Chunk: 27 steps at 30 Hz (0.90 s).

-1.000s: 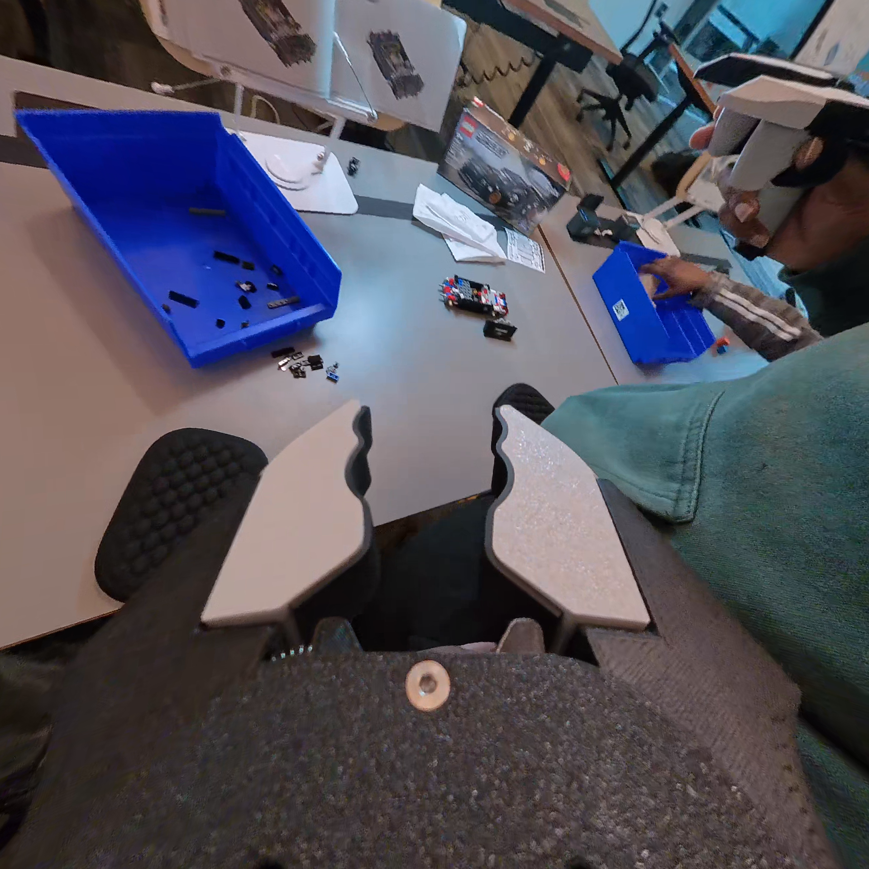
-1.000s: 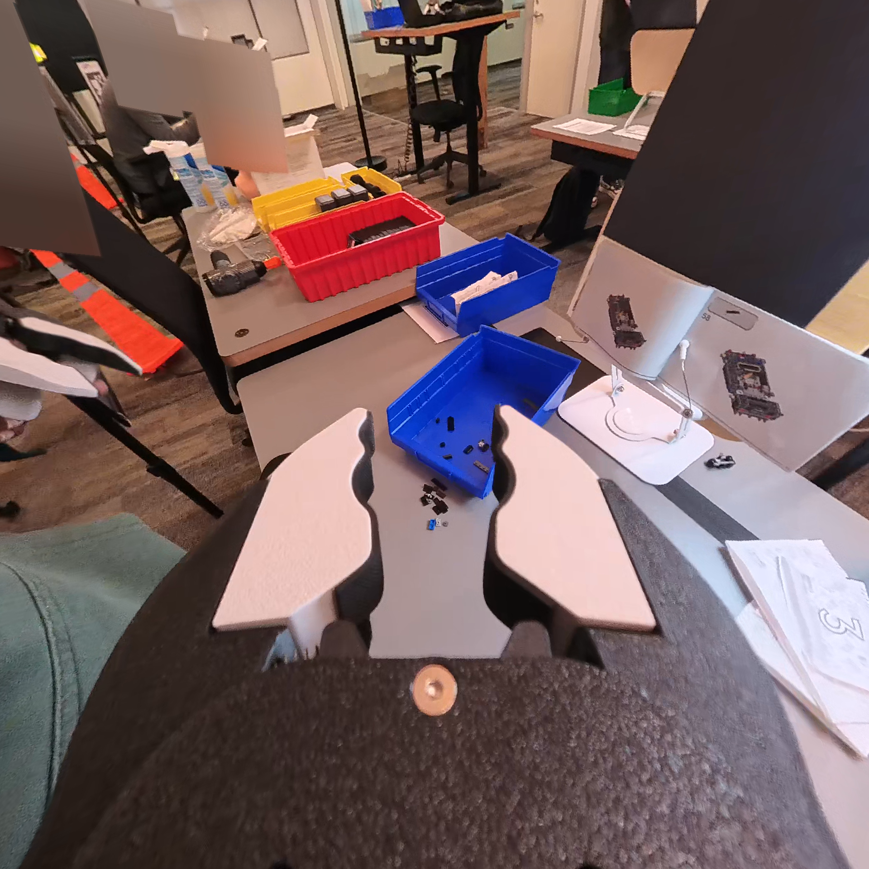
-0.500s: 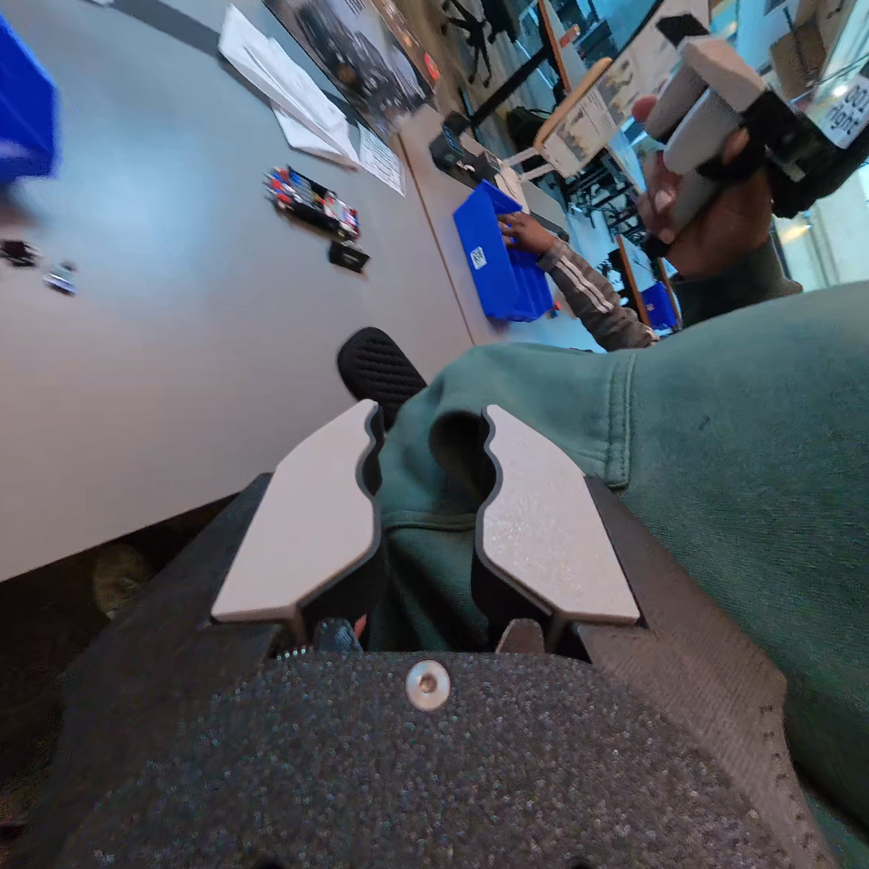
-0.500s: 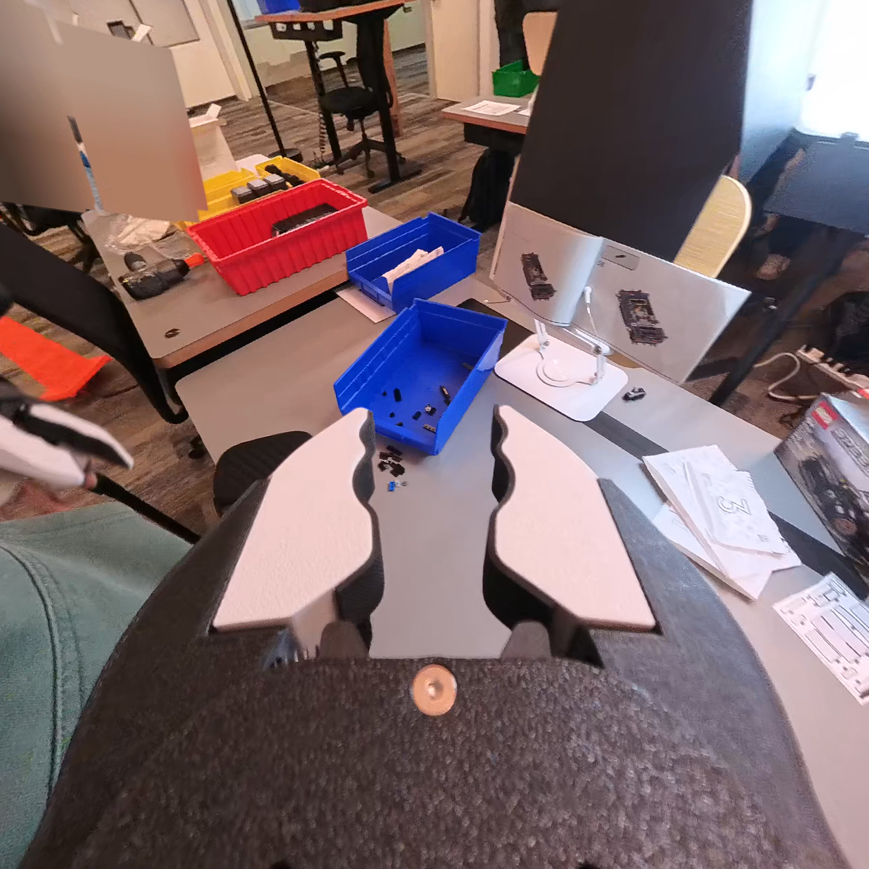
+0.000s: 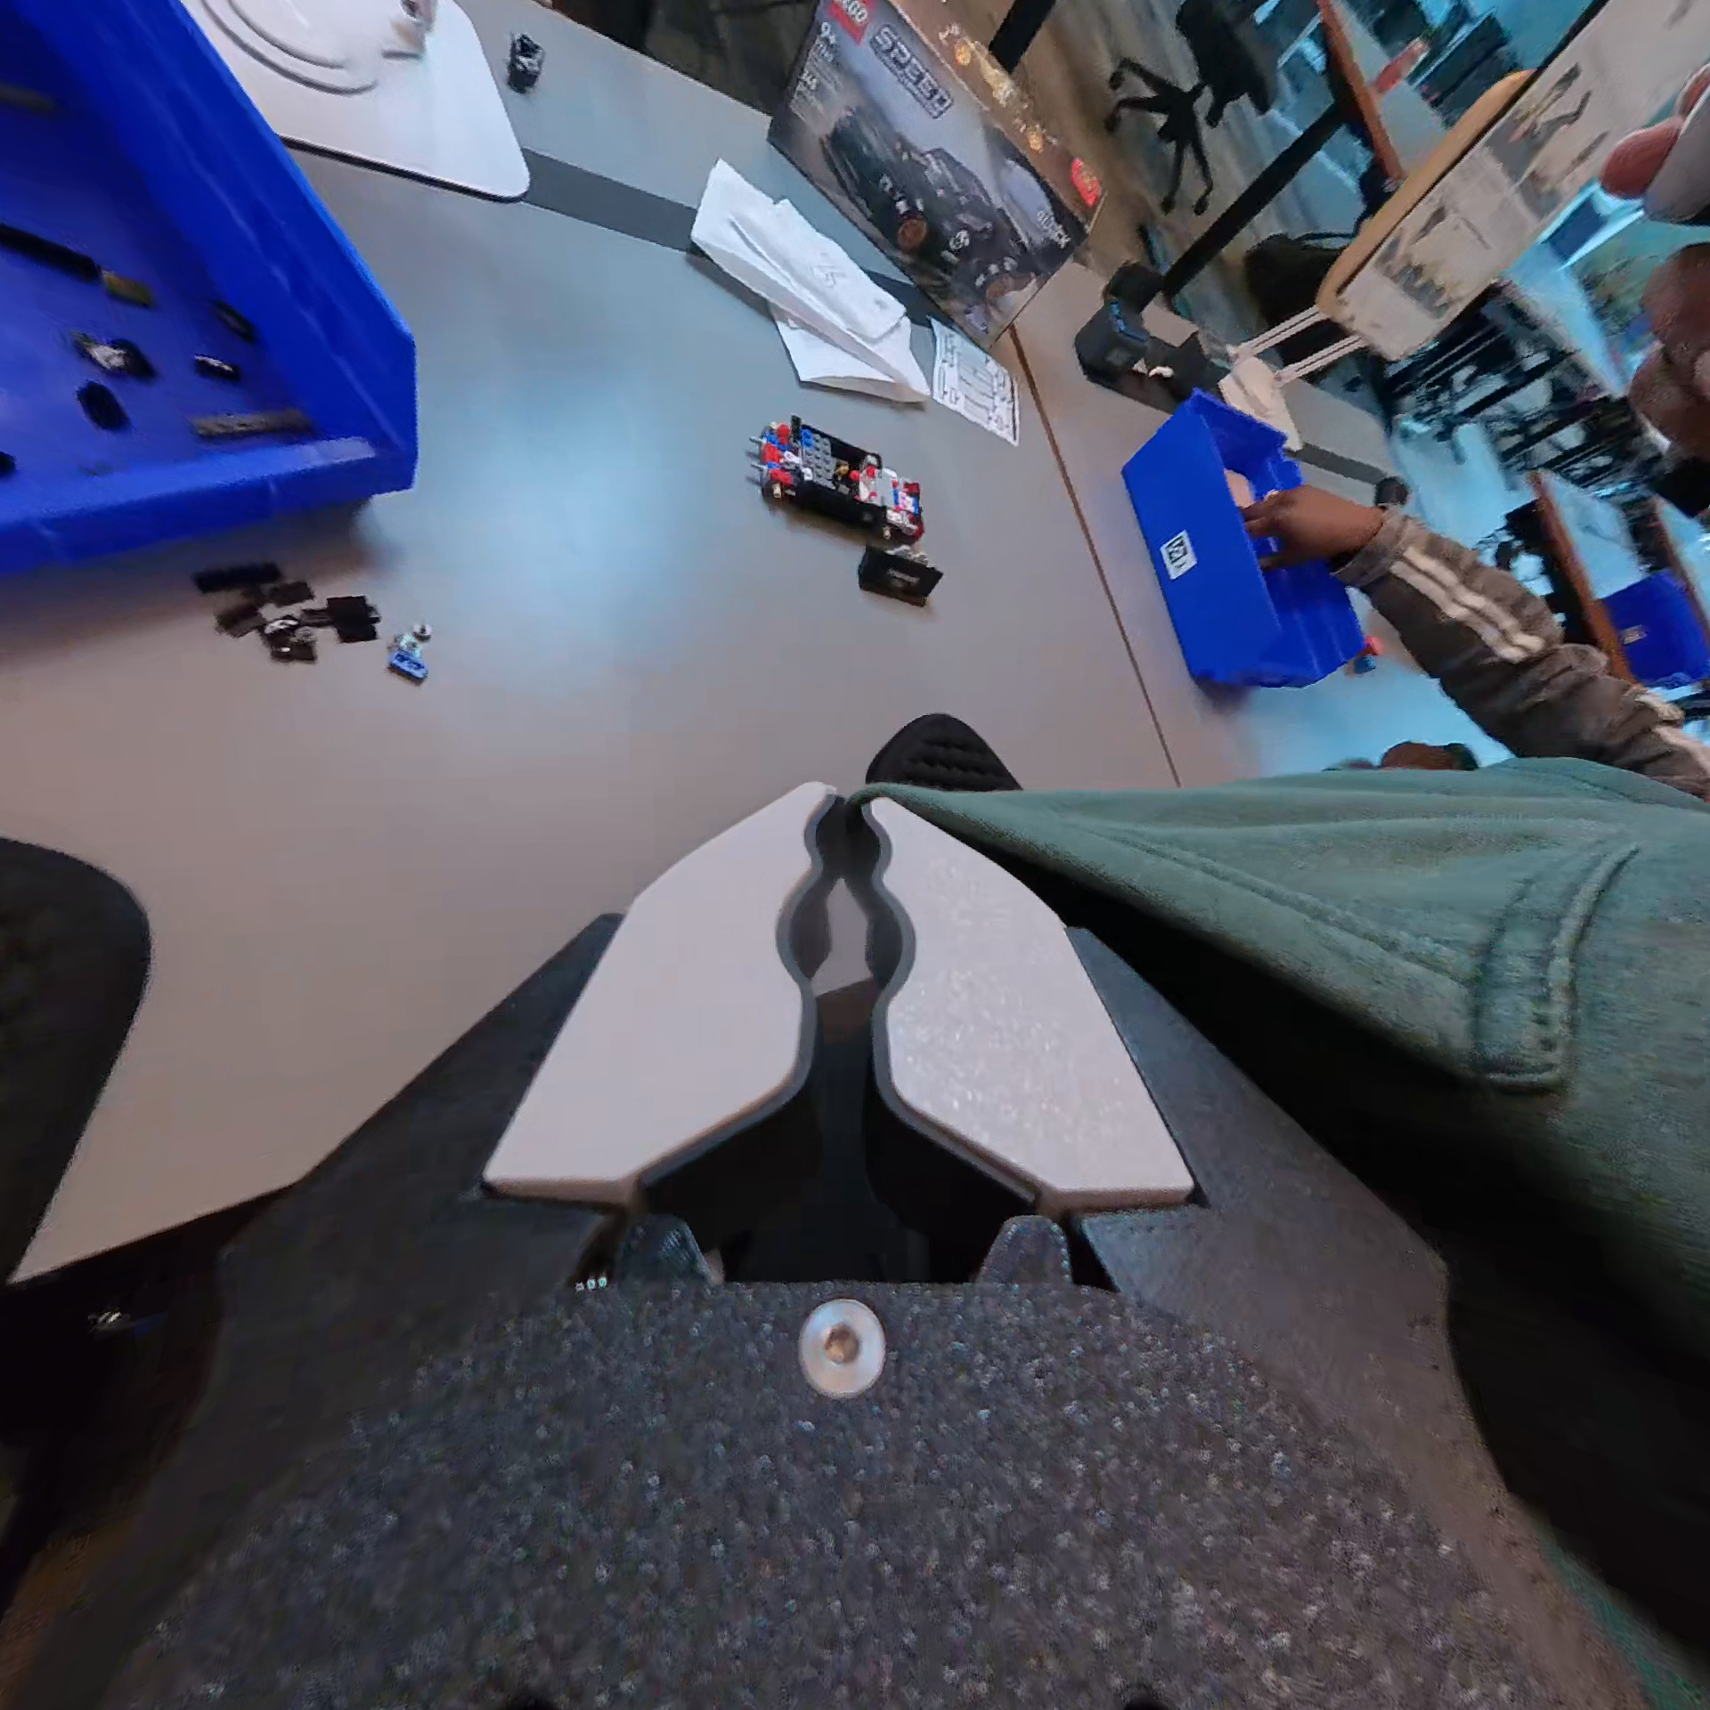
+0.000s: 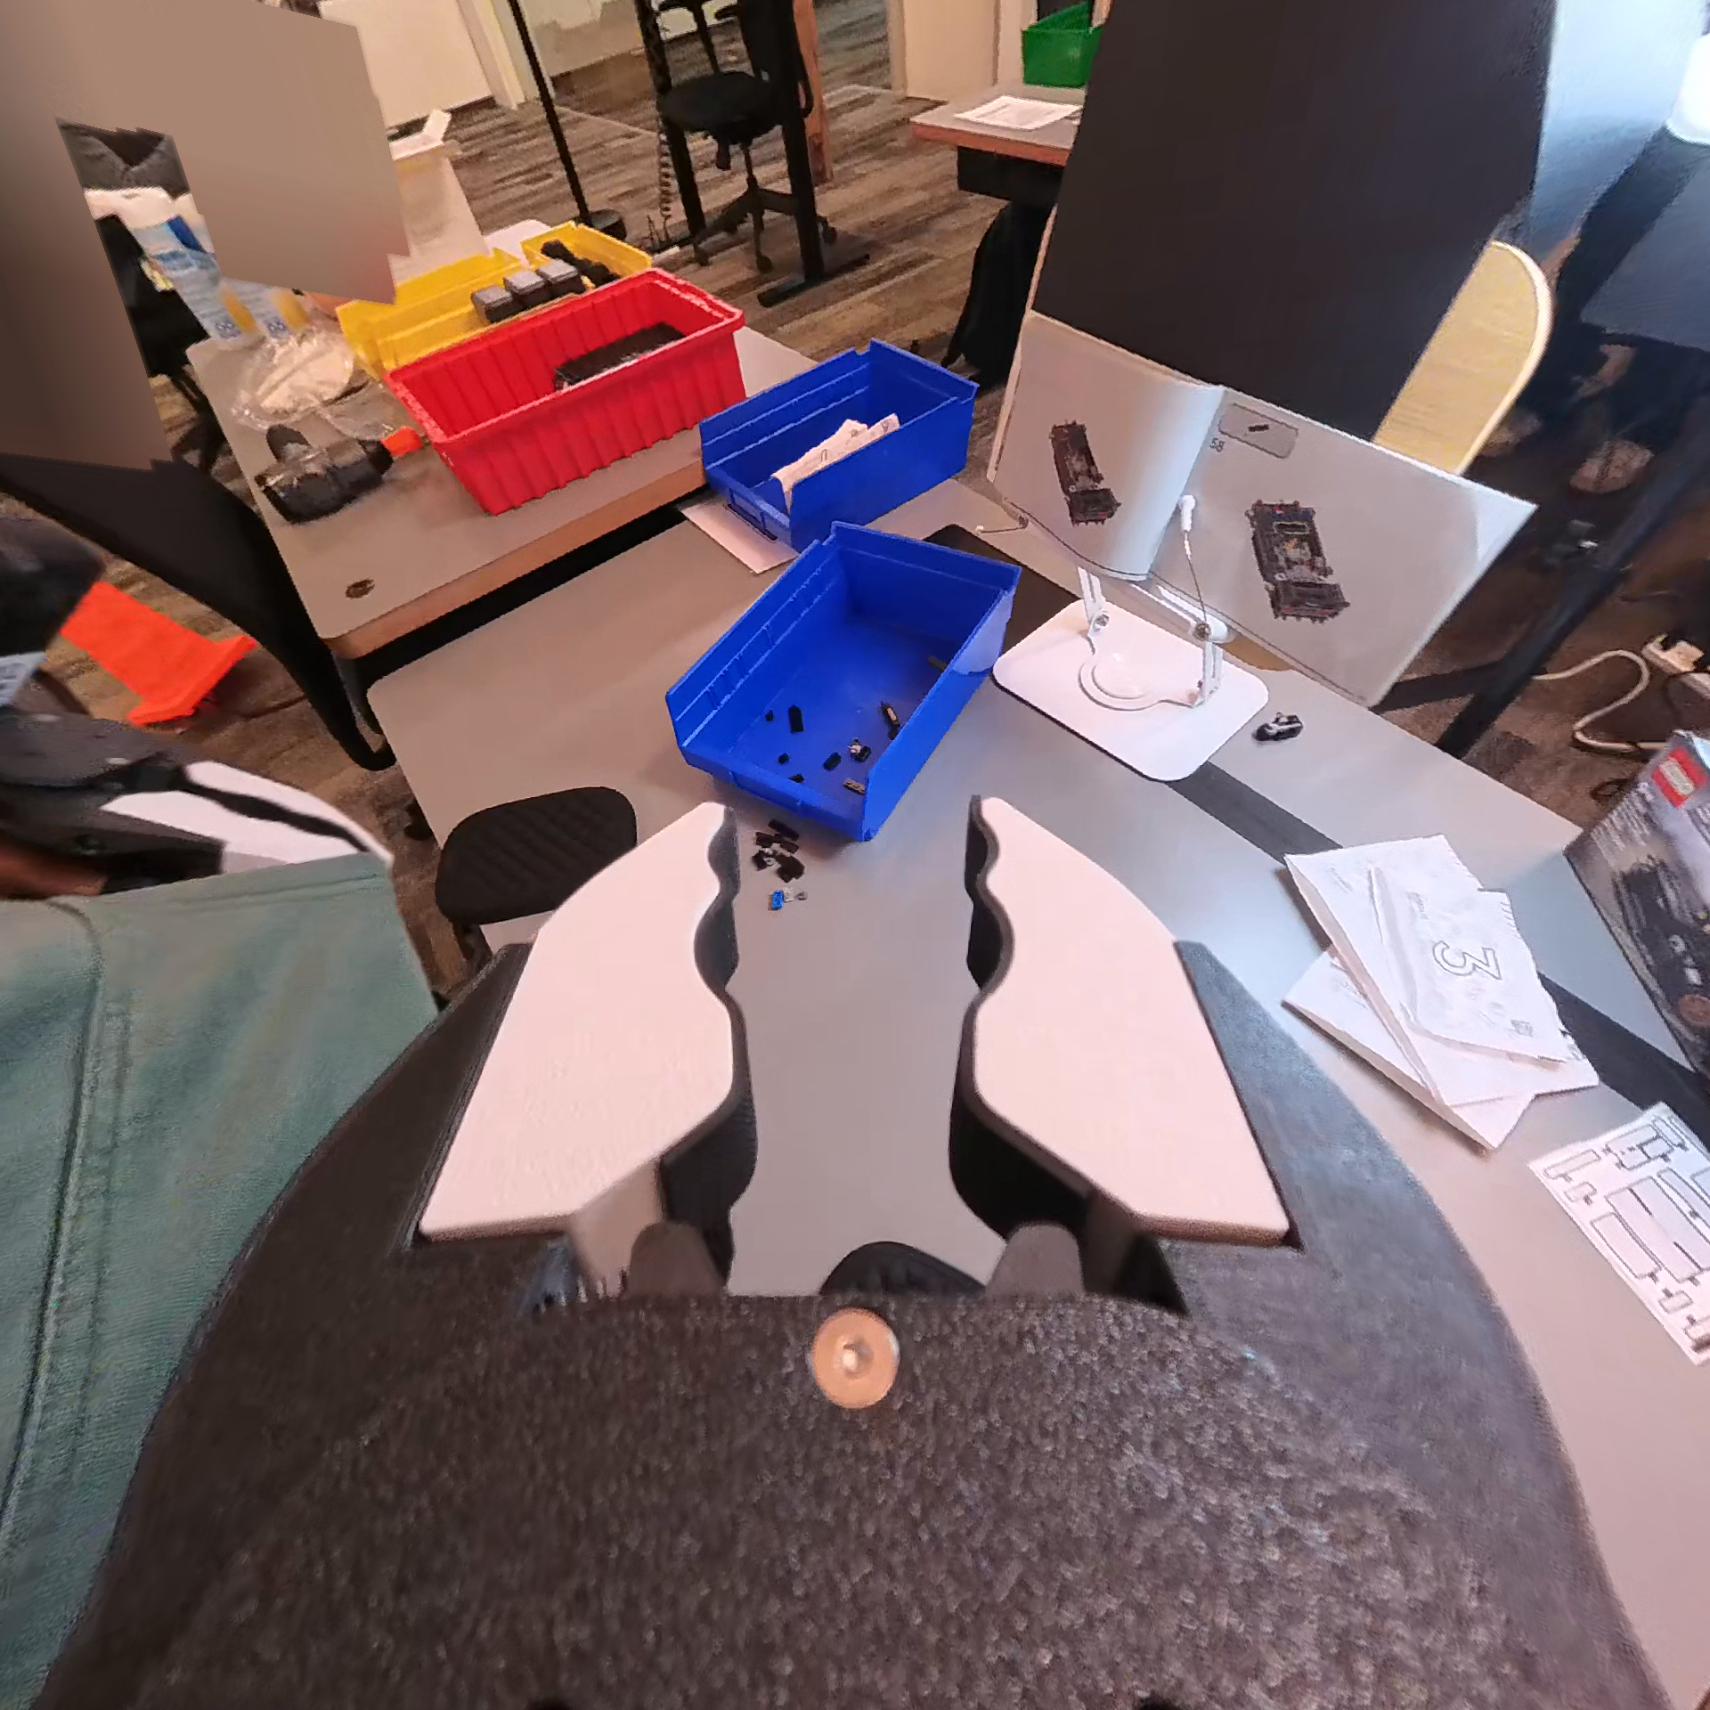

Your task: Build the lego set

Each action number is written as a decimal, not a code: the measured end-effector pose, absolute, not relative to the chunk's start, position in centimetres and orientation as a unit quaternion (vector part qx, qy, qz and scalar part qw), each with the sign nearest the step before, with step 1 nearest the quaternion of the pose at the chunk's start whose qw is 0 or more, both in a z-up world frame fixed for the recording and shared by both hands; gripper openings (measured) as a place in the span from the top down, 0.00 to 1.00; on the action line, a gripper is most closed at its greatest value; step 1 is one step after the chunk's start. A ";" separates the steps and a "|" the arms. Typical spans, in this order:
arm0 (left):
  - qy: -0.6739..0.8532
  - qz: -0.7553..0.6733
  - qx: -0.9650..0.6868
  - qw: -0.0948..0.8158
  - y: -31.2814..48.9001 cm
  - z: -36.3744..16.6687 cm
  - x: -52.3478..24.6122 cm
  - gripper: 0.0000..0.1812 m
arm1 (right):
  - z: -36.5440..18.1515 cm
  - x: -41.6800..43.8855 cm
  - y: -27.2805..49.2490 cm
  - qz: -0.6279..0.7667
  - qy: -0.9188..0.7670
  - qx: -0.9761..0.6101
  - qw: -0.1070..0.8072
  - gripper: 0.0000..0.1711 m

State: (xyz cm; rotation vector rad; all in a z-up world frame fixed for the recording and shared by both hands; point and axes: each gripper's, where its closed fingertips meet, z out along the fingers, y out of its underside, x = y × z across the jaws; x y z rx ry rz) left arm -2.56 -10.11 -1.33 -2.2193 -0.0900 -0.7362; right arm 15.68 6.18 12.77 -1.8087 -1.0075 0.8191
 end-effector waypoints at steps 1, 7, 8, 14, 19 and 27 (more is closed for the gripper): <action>-0.036 -0.301 -0.866 0.397 -9.6 -1.9 -2.9 0.98 | 12.8 15.4 6.2 0.331 -0.414 -0.725 0.439 0.72; 0.073 -0.445 -0.799 0.398 -11.7 3.2 -2.6 0.98 | 14.1 14.2 6.4 0.327 -0.445 -0.704 0.446 0.72; 0.073 -0.479 -0.777 0.402 -12.7 4.8 -3.4 1.00 | 14.2 14.1 6.4 0.329 -0.446 -0.703 0.445 0.72; 0.048 -0.352 -0.805 0.476 -13.8 9.8 -12.8 0.90 | 13.9 13.1 5.8 0.339 -0.463 -0.698 0.428 0.72; -0.022 -0.222 -0.826 0.517 -14.1 11.3 -17.7 0.84 | 12.9 10.6 4.3 0.348 -0.506 -0.681 0.398 0.72; -0.128 -0.018 -0.825 0.550 -21.3 12.8 -21.0 1.00 | 11.6 7.1 1.4 0.393 -0.565 -0.626 0.365 0.72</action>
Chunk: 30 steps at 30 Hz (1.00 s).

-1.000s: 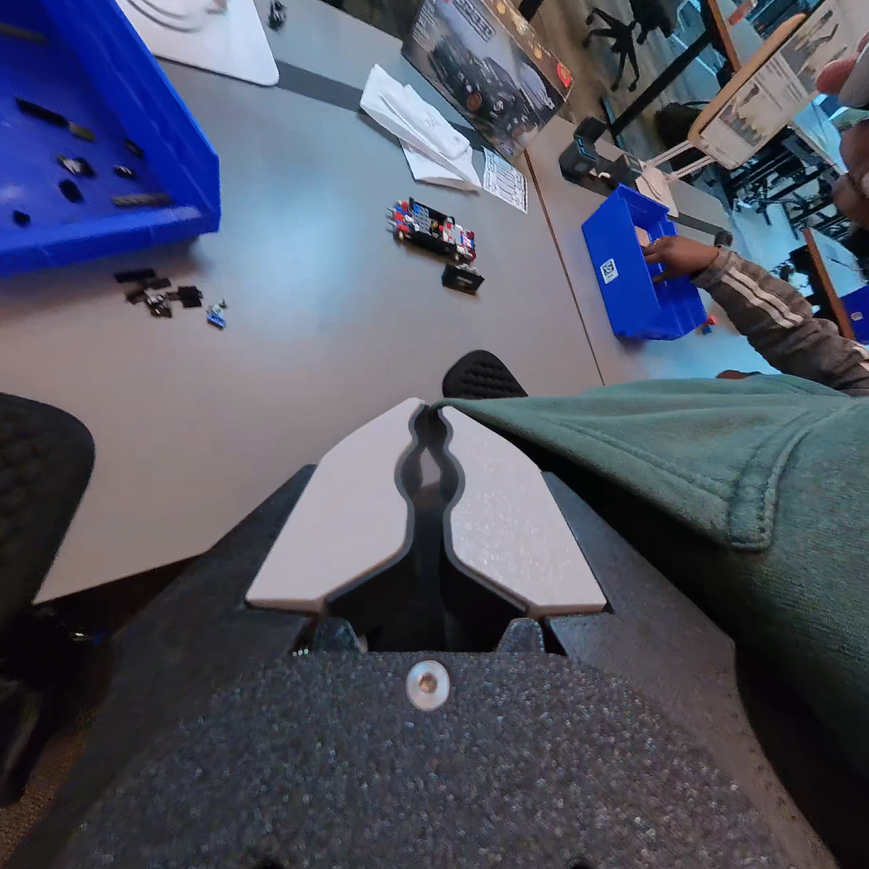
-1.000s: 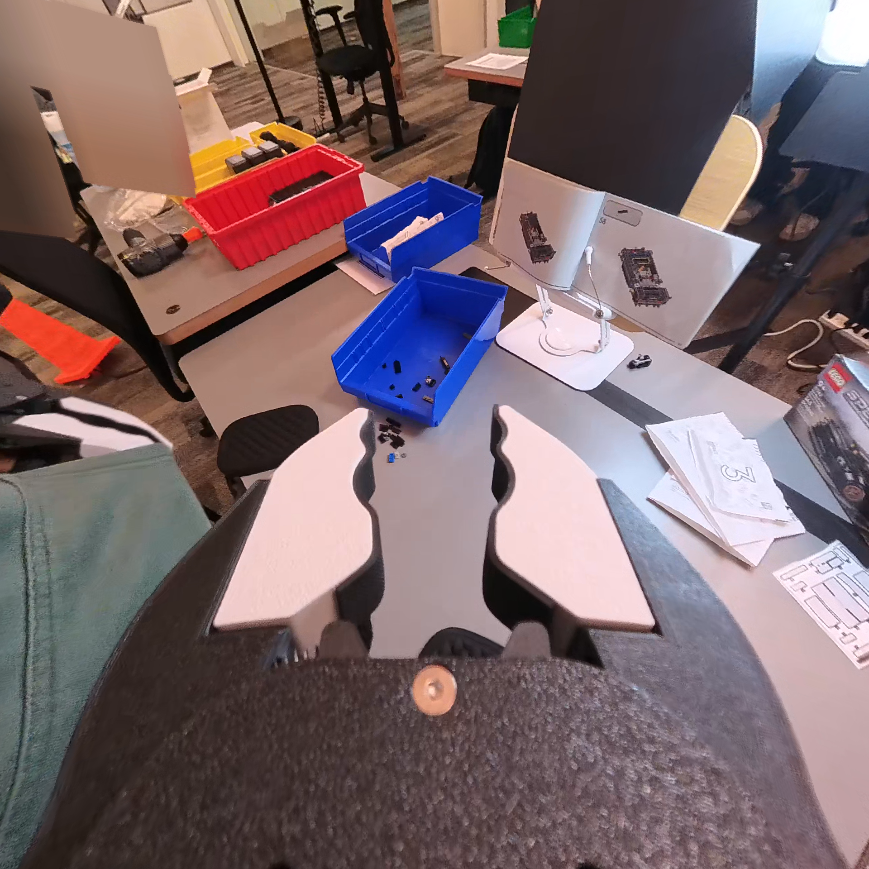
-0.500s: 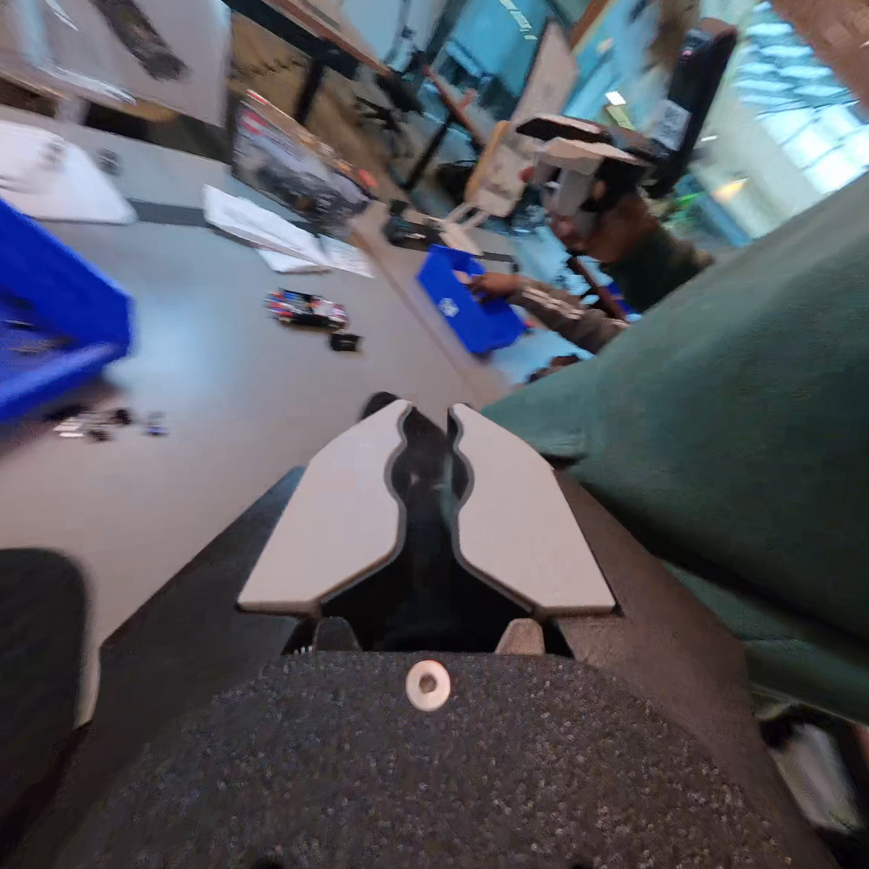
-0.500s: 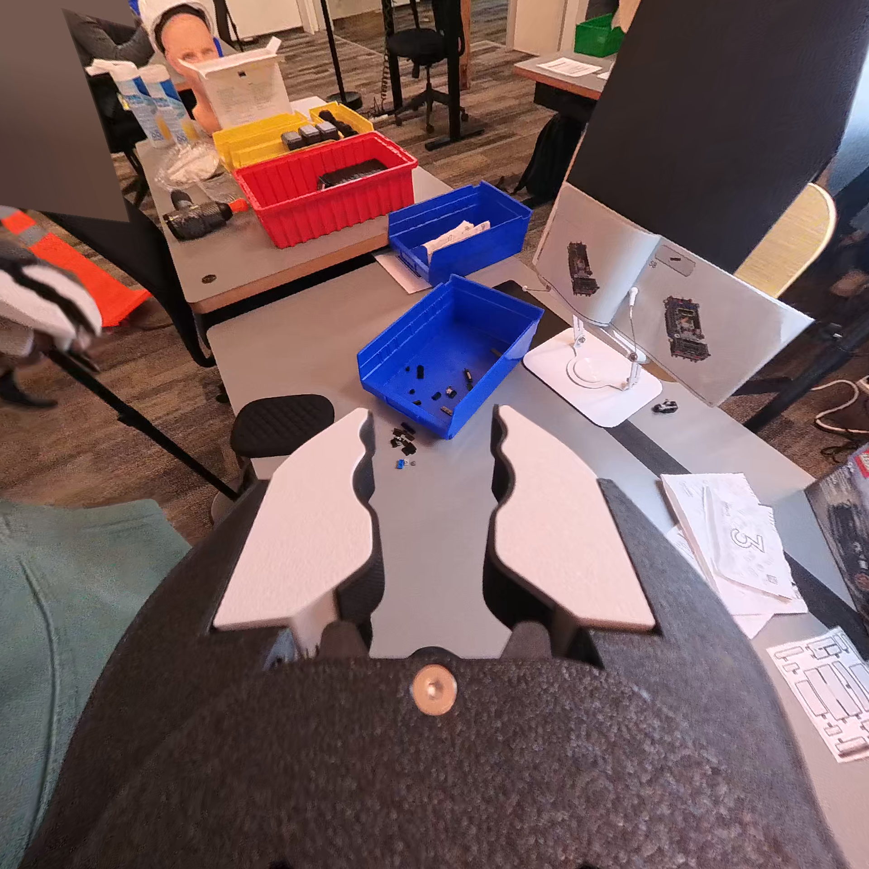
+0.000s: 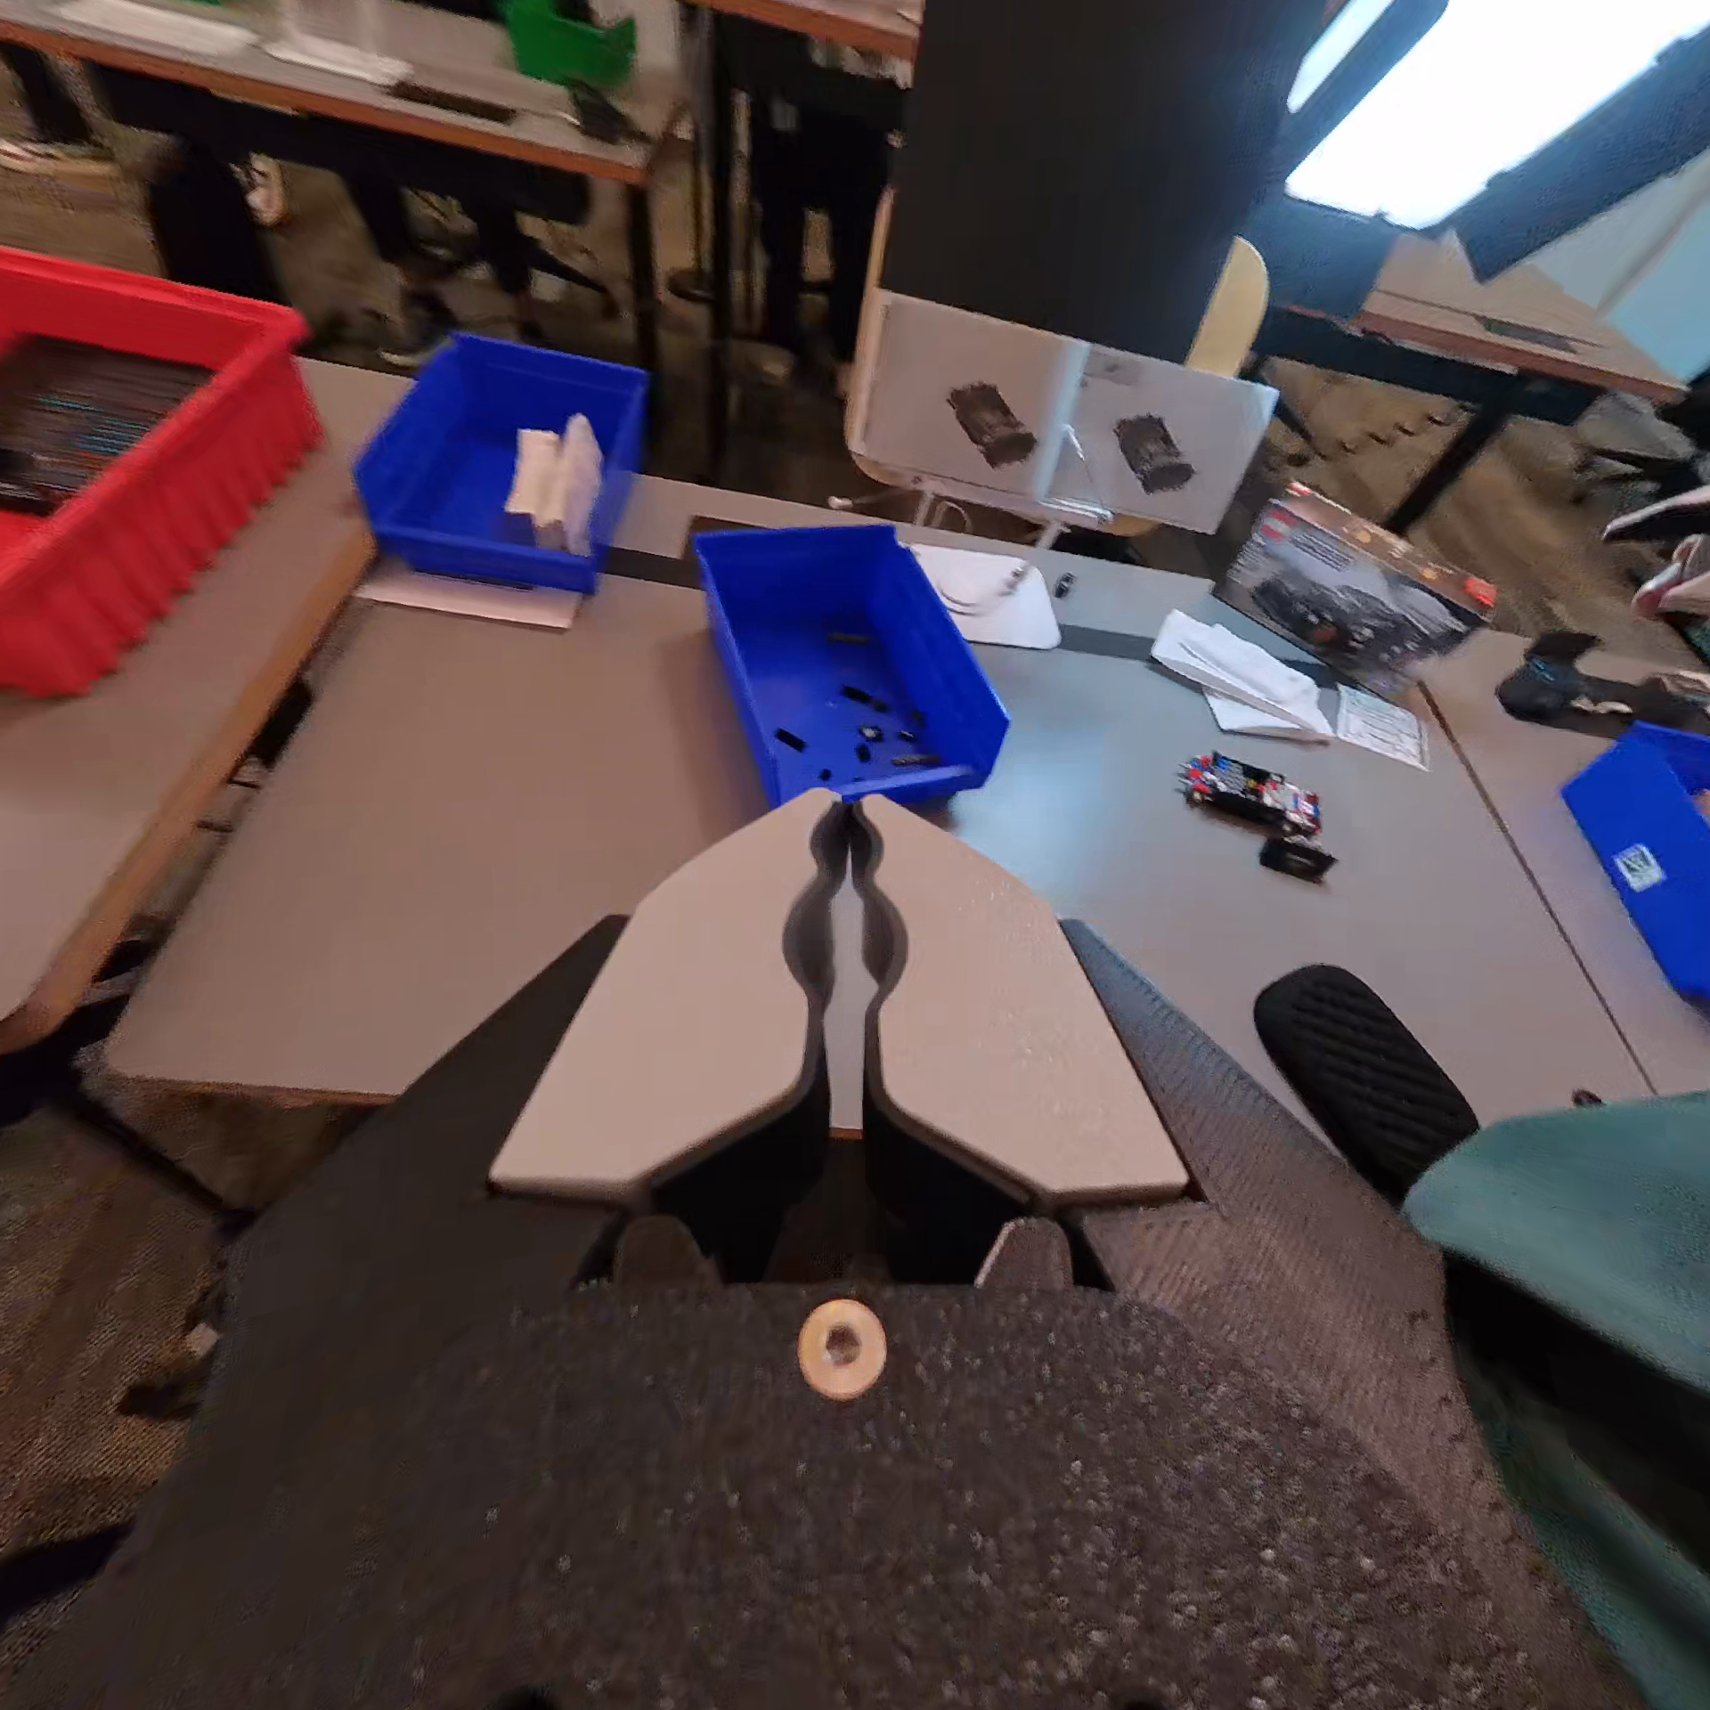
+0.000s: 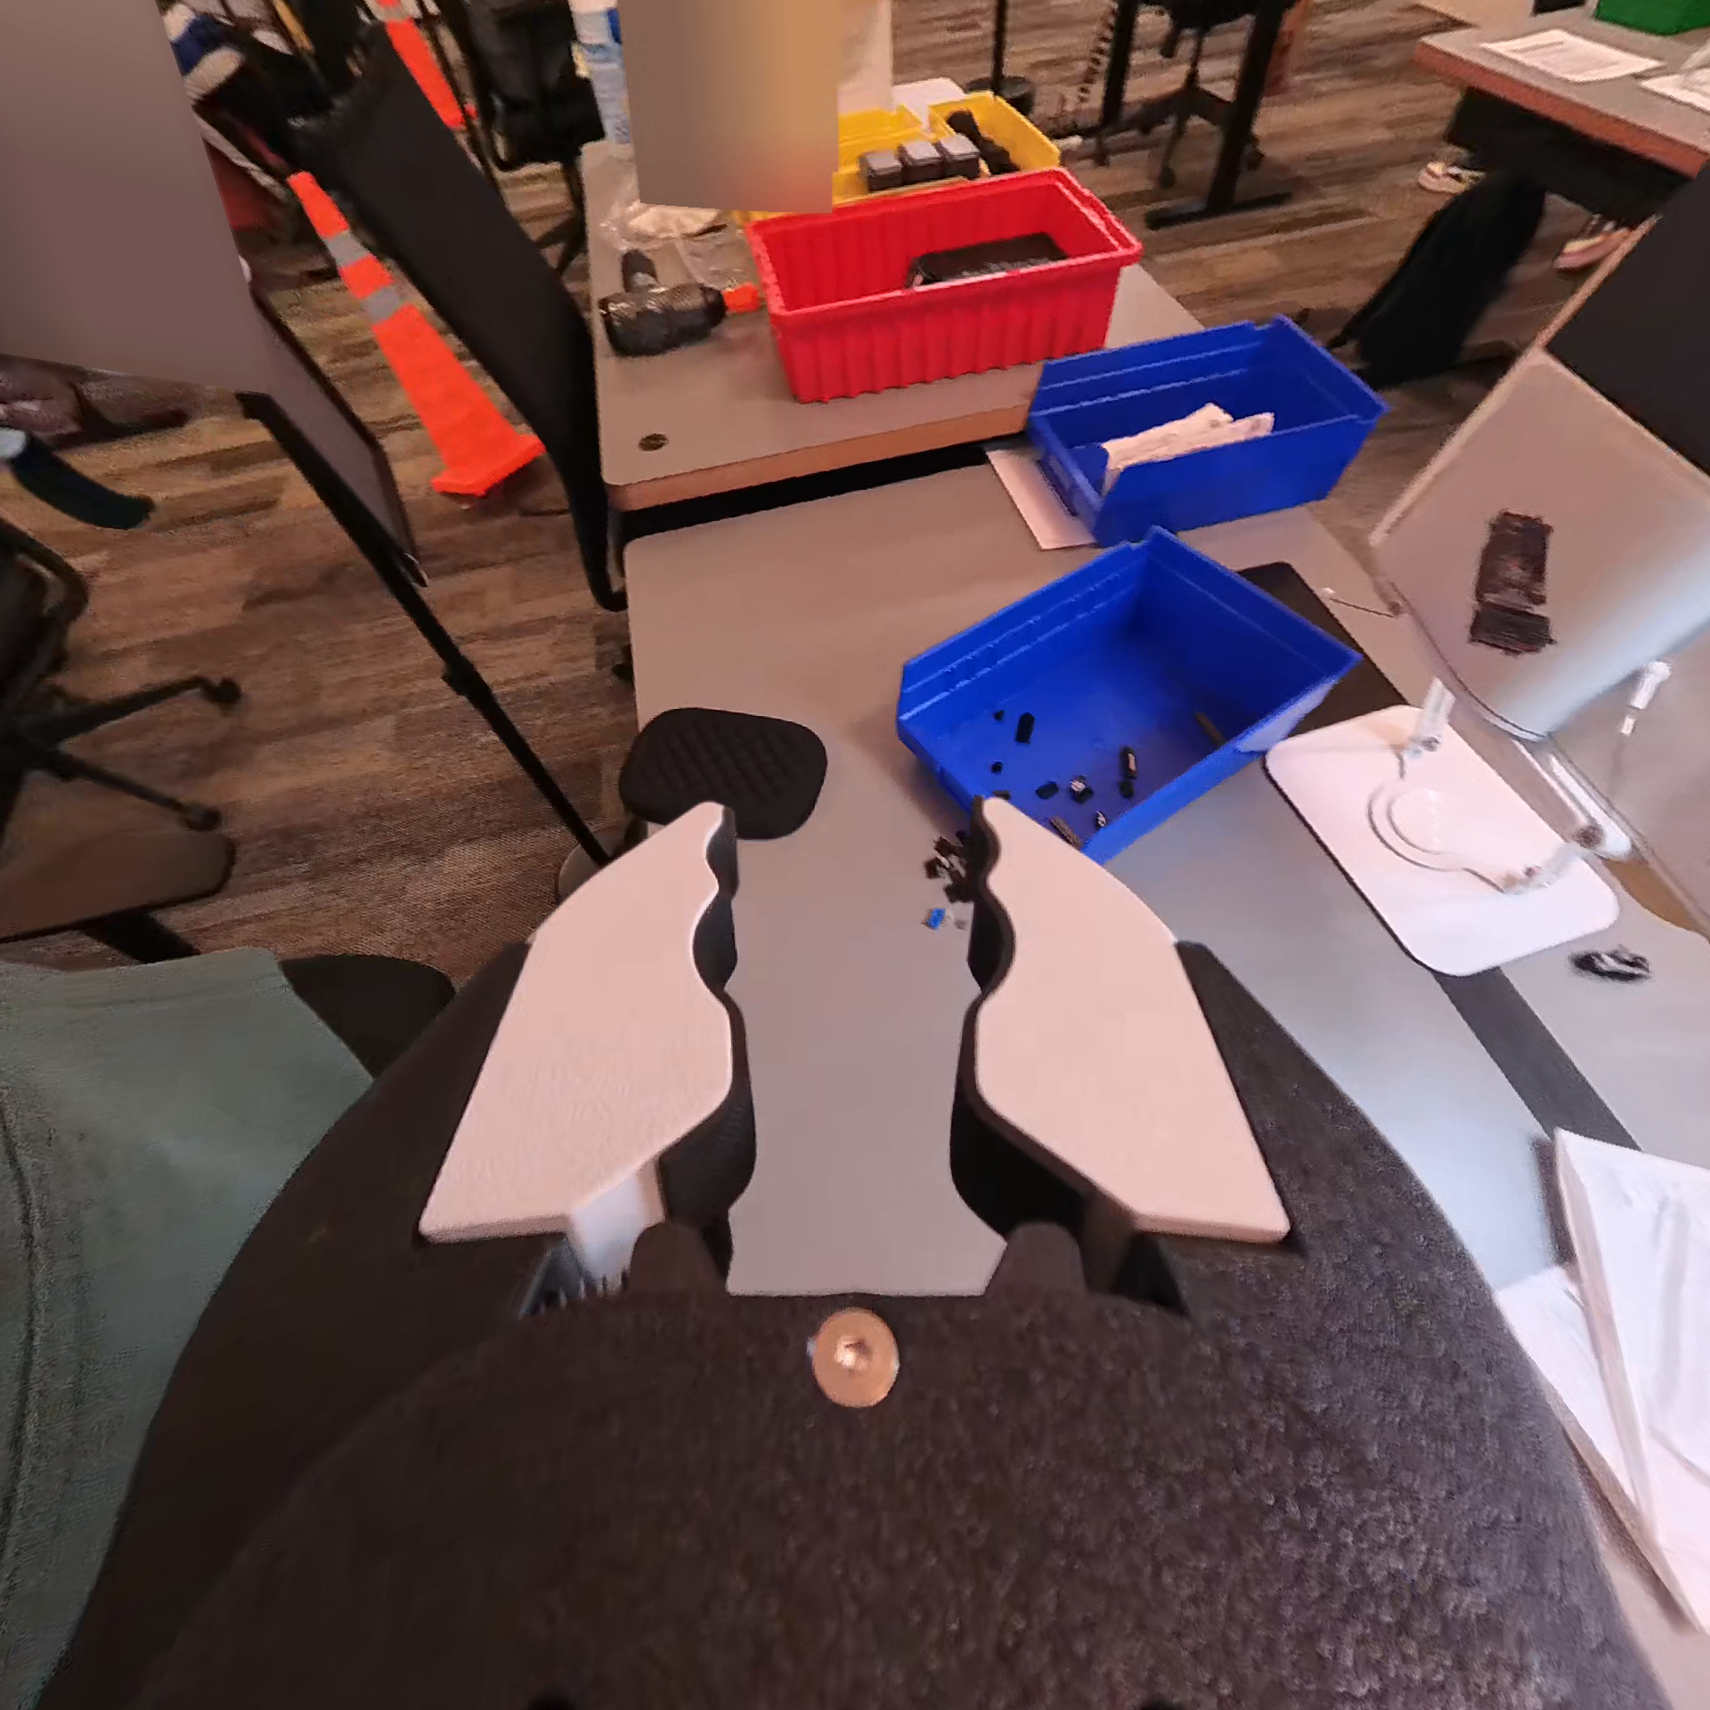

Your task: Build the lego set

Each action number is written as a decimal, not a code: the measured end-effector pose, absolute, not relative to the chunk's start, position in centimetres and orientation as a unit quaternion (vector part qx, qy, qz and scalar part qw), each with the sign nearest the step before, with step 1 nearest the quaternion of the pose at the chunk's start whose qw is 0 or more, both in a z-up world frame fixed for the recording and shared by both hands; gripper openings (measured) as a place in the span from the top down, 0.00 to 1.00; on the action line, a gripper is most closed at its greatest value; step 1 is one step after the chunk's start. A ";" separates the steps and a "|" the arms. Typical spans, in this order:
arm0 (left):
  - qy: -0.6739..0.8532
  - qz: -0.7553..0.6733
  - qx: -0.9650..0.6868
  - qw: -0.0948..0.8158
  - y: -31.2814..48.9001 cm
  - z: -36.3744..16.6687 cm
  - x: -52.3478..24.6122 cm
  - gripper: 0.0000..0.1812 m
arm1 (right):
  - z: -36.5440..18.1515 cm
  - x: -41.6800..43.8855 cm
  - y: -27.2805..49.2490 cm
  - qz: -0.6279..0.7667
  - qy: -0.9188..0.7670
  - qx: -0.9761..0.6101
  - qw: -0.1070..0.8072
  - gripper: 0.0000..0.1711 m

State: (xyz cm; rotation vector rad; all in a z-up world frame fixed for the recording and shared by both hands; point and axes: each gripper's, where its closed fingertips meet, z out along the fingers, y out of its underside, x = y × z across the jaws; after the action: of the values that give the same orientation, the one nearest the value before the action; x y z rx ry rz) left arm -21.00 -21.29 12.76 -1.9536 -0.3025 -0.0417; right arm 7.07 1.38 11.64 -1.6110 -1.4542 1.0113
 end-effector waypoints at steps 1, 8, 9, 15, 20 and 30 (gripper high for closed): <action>-0.135 0.001 -0.821 0.555 -22.0 13.3 -21.0 1.00 | 11.6 6.6 1.2 0.398 -0.566 -0.621 0.368 0.72; -0.141 0.084 -0.819 0.550 -22.3 13.6 -22.1 0.95 | 12.3 5.0 1.8 0.391 -0.508 -0.632 0.437 0.71; -0.135 0.079 -0.821 0.549 -21.6 13.3 -22.4 0.94 | 12.1 5.1 2.0 0.381 -0.498 -0.638 0.448 0.71; -0.057 0.009 -0.847 0.529 -15.2 9.1 -26.0 0.89 | 8.9 6.2 2.6 0.311 -0.423 -0.712 0.467 0.71; 0.001 -0.063 -0.850 0.523 -11.2 3.7 -29.1 0.88 | 4.9 5.4 0.3 0.267 -0.350 -0.772 0.459 0.71; 0.031 -0.046 -0.833 0.551 -12.1 -10.8 -31.0 0.88 | -9.2 2.5 -5.0 0.235 -0.363 -0.775 0.460 0.70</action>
State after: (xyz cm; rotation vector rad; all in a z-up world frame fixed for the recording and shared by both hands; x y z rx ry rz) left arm -31.03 -12.11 -10.78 -1.9705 0.0728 -0.1100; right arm 2.49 -4.95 -9.16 -1.9083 -0.8931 0.5782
